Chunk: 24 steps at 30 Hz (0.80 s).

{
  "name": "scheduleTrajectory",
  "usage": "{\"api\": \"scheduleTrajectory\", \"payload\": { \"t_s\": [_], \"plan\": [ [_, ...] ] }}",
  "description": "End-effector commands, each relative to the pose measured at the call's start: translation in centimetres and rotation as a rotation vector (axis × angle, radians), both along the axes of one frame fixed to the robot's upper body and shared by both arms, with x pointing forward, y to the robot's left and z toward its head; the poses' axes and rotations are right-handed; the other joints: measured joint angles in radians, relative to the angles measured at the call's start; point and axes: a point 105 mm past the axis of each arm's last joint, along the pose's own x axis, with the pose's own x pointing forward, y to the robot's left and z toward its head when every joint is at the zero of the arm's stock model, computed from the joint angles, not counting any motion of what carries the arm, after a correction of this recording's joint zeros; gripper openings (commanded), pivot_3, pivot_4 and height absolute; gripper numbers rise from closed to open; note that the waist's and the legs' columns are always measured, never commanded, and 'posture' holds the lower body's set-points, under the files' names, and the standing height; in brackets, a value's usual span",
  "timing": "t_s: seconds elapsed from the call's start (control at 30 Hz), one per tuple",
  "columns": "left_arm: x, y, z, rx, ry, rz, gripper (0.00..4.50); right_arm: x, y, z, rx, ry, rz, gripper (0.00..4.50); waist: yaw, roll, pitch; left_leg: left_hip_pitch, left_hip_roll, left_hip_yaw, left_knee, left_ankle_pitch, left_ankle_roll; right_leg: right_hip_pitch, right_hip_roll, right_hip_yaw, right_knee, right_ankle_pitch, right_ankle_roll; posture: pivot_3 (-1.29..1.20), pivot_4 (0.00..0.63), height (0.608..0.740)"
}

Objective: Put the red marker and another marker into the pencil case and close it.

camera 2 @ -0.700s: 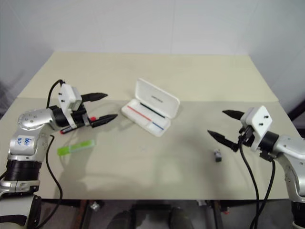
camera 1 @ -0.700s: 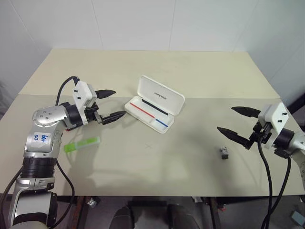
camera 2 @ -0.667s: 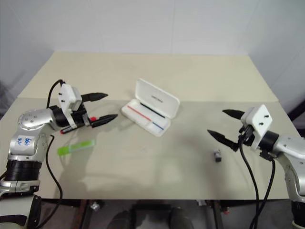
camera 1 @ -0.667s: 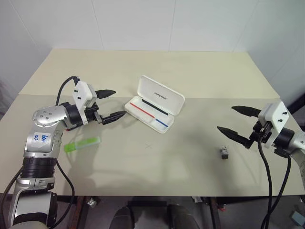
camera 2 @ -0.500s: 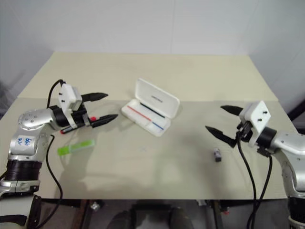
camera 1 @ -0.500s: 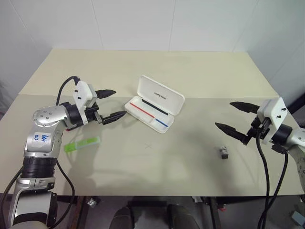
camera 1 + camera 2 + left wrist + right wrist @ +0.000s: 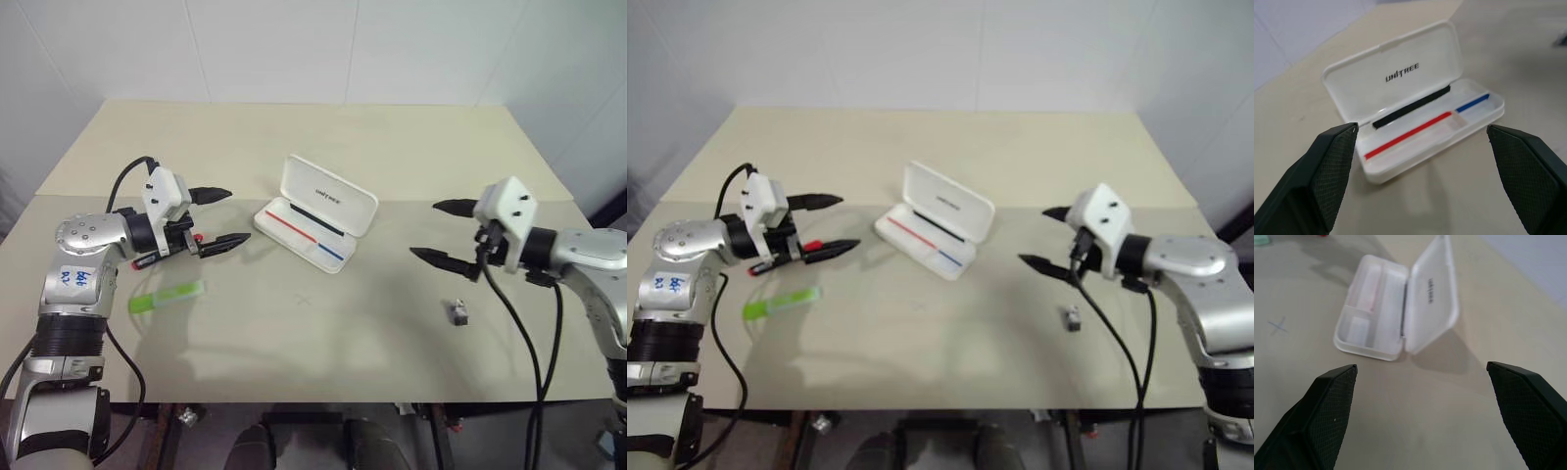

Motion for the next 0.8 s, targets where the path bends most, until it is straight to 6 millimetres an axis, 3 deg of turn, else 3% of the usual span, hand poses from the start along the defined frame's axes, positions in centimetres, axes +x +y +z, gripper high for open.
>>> {"api": "scheduleTrajectory", "payload": {
  "t_s": [0.03, 0.2, 0.4, 0.53, 0.8],
  "plan": [
    [-0.6, 1.2, 1.3, 0.014, -0.050, 0.023, 4.50, -0.1, 2.2, -0.6, -0.010, 0.018, 0.075, 4.09, 0.001, 0.000, 0.000, -0.001, 0.000, 0.000, 0.000, 0.000, 0.000, 0.000, 0.000, 0.000, 0.000, 0.000, 0.000, 0.00, 0.150, 0.740],
    [-0.9, 1.9, 0.9, 0.034, -0.014, 0.031, 4.50, 0.0, 5.0, -1.5, -0.044, 0.052, 0.182, 2.46, 0.003, 0.000, 0.000, -0.002, 0.000, 0.001, 0.000, 0.000, 0.000, -0.002, 0.000, 0.000, 0.000, 0.000, 0.000, 0.00, 0.150, 0.740],
    [-1.2, 3.0, 0.7, 0.050, 0.000, 0.059, 4.50, 1.5, 8.5, -0.8, -0.069, 0.068, 0.242, 2.46, -0.002, 0.000, 0.000, -0.002, 0.000, 0.000, 0.001, 0.000, 0.000, -0.003, 0.000, 0.000, 0.002, 0.000, 0.000, 0.00, 0.150, 0.740],
    [-1.3, 3.2, 0.4, 0.051, 0.001, 0.067, 4.50, 2.3, 10.5, -1.9, -0.138, 0.119, 0.280, 2.46, -0.002, 0.000, 0.000, -0.002, 0.001, 0.001, 0.000, 0.000, 0.000, -0.003, 0.000, 0.000, 0.002, 0.000, 0.000, 0.00, 0.150, 0.740],
    [-1.9, 3.0, -0.1, 0.050, 0.002, 0.065, 4.50, 3.3, 11.4, -4.8, -0.238, 0.243, 0.289, 2.46, 0.003, 0.000, 0.000, -0.014, 0.000, 0.001, 0.004, 0.000, 0.000, -0.016, 0.000, -0.001, 0.007, 0.000, 0.000, 0.00, 0.150, 0.740]
  ]
}}
